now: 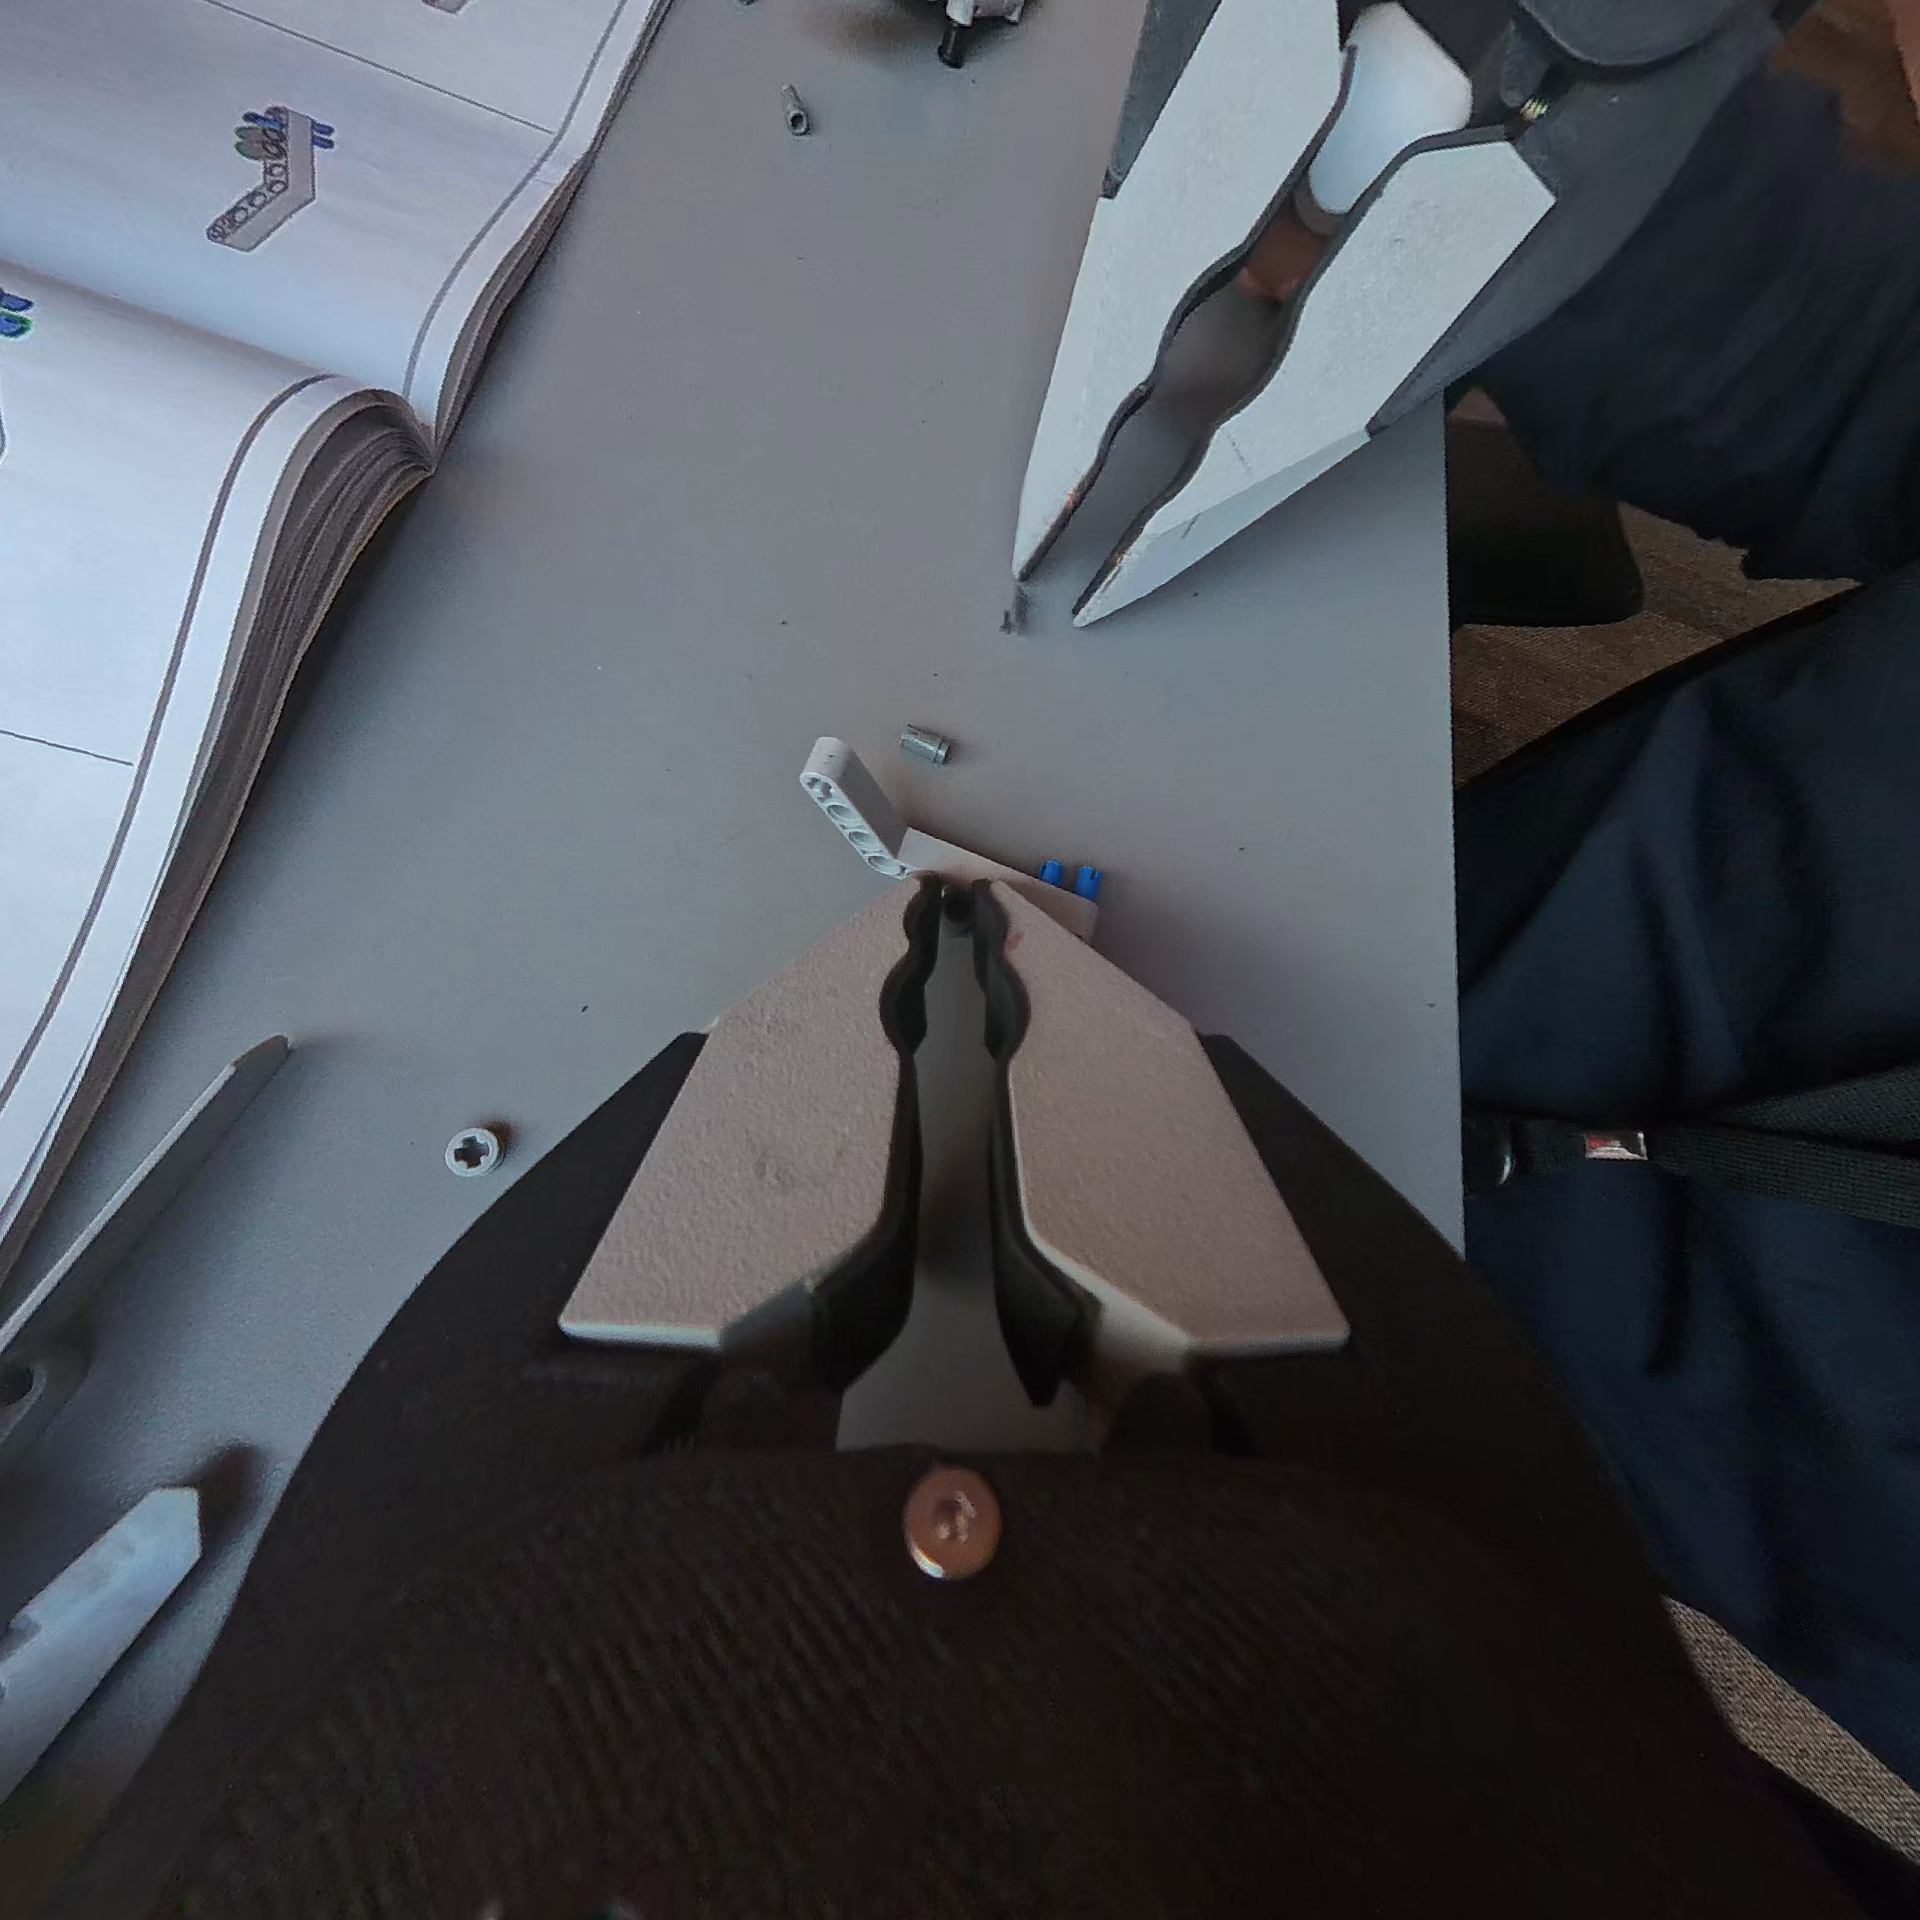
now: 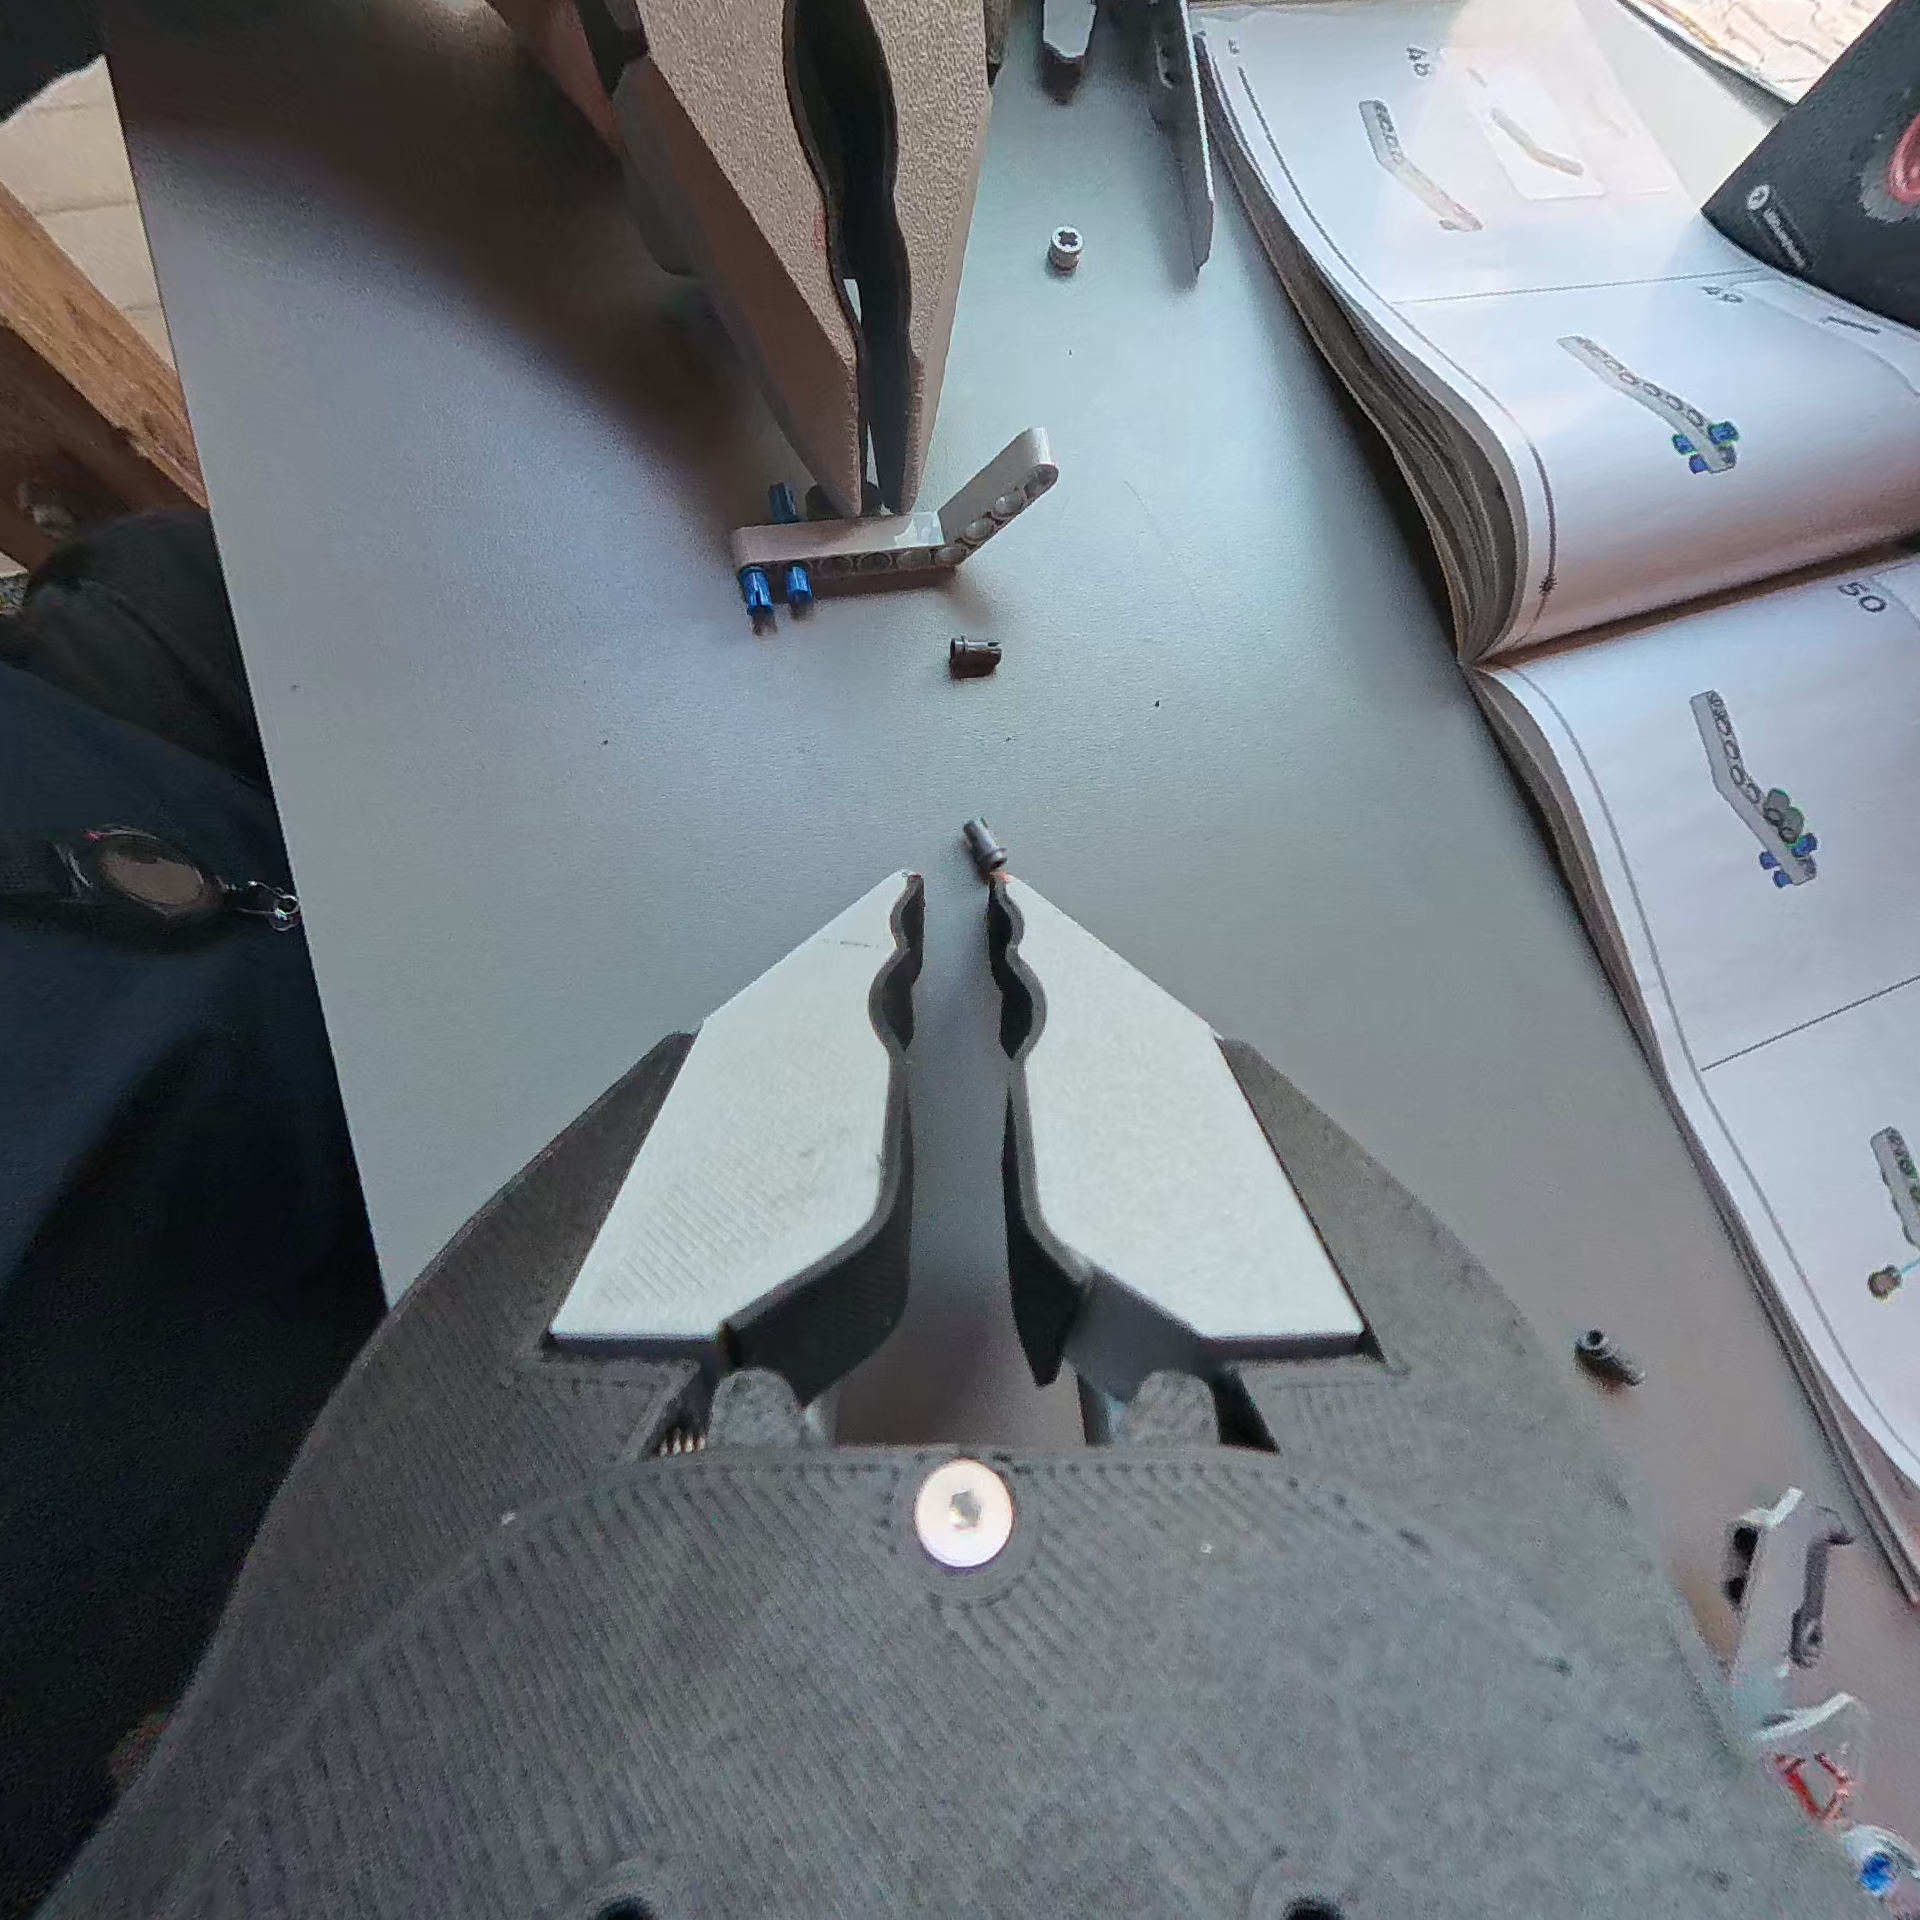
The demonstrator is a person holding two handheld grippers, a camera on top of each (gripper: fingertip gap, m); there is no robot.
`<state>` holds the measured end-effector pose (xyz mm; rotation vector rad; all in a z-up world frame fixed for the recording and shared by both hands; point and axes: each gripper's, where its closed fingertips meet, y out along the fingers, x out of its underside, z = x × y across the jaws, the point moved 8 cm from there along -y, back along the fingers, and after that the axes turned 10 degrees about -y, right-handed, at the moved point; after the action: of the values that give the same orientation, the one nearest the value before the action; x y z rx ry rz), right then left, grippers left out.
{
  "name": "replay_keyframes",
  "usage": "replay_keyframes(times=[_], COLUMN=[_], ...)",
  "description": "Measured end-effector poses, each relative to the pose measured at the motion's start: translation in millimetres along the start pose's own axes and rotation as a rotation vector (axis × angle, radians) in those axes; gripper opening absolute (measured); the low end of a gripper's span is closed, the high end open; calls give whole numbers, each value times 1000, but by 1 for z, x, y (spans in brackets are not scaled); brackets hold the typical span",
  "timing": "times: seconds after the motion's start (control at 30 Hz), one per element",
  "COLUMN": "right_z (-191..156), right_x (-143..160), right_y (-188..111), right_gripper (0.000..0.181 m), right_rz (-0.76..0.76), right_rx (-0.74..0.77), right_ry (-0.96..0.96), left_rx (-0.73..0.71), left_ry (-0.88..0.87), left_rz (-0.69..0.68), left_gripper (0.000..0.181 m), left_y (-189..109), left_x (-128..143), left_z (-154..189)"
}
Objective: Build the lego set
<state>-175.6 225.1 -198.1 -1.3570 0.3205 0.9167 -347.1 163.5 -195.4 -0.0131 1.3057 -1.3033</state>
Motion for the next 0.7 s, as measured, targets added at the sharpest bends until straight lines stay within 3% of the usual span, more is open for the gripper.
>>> replay_keyframes(times=[0.03, 0.33, 0.5, 0.7], right_z=[1, 21, 24, 28], right_x=[0, -1, -6, -6], right_y=[0, 6, 10, 12], right_gripper=[9, 13, 4, 2], right_rz=[-4, 9, 19, 23], right_rx=[7, -63, -139, -186], right_ry=[-11, -146, -271, -268], left_rx=[-1, 4, 2, 7], left_ry=[1, -5, -3, -5], left_rz=[0, -1, 0, -2], left_gripper=[2, 2, 2, 2], left_y=[0, 0, 0, 0], left_x=[0, 0, 0, 0], left_z=[0, 0, 0, 0])
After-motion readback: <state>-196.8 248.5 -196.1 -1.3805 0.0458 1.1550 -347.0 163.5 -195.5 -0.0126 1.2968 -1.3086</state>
